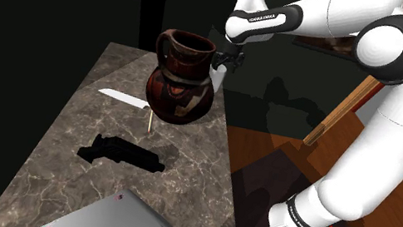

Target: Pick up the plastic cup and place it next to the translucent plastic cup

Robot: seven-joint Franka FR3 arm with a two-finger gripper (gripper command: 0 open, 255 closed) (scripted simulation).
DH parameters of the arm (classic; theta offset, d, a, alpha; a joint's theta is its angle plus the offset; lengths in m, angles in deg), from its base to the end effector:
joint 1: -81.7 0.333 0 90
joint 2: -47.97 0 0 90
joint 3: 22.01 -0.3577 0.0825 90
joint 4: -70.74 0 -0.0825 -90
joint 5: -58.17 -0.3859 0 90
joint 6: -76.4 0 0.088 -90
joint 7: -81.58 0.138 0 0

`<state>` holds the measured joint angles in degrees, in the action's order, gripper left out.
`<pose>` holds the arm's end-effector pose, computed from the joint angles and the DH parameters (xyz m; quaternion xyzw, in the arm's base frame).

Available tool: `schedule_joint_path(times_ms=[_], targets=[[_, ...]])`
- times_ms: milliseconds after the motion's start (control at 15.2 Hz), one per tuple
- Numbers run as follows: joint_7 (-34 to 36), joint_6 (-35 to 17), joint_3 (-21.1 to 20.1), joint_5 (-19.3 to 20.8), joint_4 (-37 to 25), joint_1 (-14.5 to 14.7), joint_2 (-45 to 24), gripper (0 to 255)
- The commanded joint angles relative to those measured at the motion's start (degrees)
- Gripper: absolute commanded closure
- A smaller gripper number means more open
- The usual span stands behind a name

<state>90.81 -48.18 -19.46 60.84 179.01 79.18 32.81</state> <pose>0.6289 -0.0573 0.3770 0.9935 -0.1107 0.0110 0.0247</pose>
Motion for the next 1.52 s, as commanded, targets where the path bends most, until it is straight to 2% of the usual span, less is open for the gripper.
schedule_joint_path(times_ms=[0,66,660,1452], targets=[[0.0,0.0,0.0,0.0,0.0,0.0,0.0,0],[0.0,0.0,0.0,0.0,0.0,0.0,0.0,255],[0.0,0.0,0.0,0.0,0.0,0.0,0.0,255],[-0.3,8.3,0.0,-0.1,-5.0,0.1,3.3,255]])
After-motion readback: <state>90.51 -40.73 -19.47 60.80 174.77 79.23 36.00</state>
